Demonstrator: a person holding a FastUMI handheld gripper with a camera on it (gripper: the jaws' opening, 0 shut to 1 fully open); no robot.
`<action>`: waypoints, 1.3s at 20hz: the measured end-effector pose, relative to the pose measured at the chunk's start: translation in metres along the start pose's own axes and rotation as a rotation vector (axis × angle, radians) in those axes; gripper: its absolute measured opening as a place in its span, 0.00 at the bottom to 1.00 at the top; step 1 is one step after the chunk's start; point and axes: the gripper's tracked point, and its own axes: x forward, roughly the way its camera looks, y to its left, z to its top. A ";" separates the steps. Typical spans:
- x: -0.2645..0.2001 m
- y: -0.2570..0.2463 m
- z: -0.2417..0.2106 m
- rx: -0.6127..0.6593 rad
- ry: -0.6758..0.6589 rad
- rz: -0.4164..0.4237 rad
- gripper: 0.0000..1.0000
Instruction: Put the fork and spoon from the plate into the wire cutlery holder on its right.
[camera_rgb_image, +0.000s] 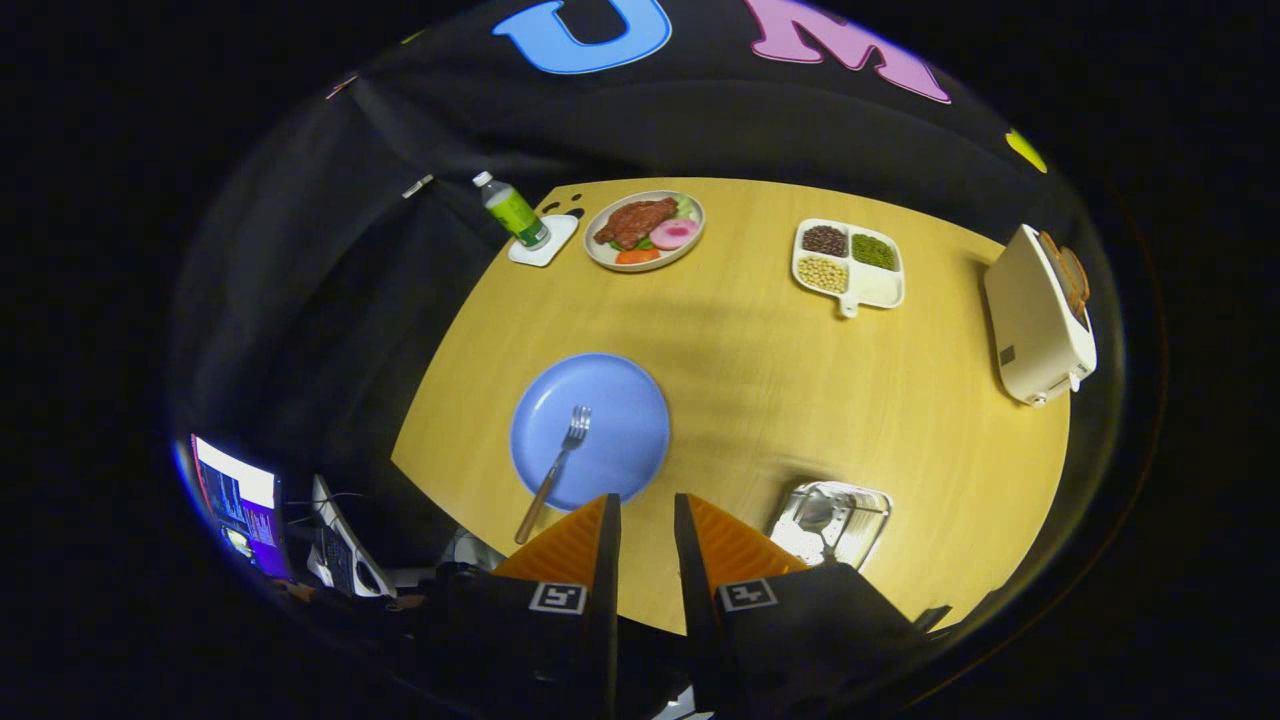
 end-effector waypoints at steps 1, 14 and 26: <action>0.010 0.014 -0.002 -0.005 0.008 0.015 0.35; 0.165 0.072 -0.044 0.051 0.244 -0.025 0.44; 0.219 0.073 -0.053 0.112 0.299 -0.105 0.44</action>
